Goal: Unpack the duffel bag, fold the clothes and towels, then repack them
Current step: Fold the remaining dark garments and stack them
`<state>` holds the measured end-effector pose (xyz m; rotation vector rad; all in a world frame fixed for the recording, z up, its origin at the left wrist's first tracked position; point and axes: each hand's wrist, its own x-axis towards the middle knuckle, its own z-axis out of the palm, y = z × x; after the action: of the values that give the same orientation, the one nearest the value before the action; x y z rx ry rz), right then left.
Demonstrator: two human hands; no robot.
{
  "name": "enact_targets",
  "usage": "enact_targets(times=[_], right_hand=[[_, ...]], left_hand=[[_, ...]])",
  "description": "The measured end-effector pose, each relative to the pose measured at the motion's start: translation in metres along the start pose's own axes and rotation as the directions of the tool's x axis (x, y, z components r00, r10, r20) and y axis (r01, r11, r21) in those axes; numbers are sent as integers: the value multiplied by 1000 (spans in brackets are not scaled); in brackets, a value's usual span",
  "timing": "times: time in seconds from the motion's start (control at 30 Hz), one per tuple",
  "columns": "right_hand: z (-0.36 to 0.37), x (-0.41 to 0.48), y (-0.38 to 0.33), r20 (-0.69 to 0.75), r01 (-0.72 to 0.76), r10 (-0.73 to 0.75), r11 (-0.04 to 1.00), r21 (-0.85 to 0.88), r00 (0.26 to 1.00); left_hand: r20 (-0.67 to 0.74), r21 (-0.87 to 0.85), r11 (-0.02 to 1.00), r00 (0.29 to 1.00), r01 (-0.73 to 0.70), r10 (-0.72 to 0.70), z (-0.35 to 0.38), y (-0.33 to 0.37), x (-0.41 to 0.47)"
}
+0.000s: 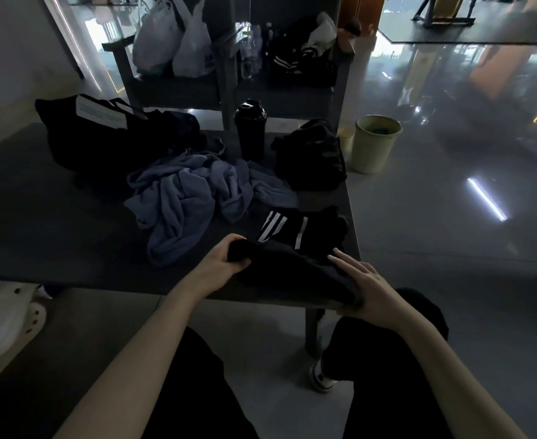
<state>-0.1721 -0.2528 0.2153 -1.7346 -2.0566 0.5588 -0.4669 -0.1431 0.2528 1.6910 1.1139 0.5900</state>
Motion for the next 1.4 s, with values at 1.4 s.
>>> enact_targets(times=[1.4], right_hand=[[11, 87, -31, -187, -578, 671, 724, 377, 718]], left_hand=[[-225, 147, 839, 844, 524, -487, 57, 6, 71]])
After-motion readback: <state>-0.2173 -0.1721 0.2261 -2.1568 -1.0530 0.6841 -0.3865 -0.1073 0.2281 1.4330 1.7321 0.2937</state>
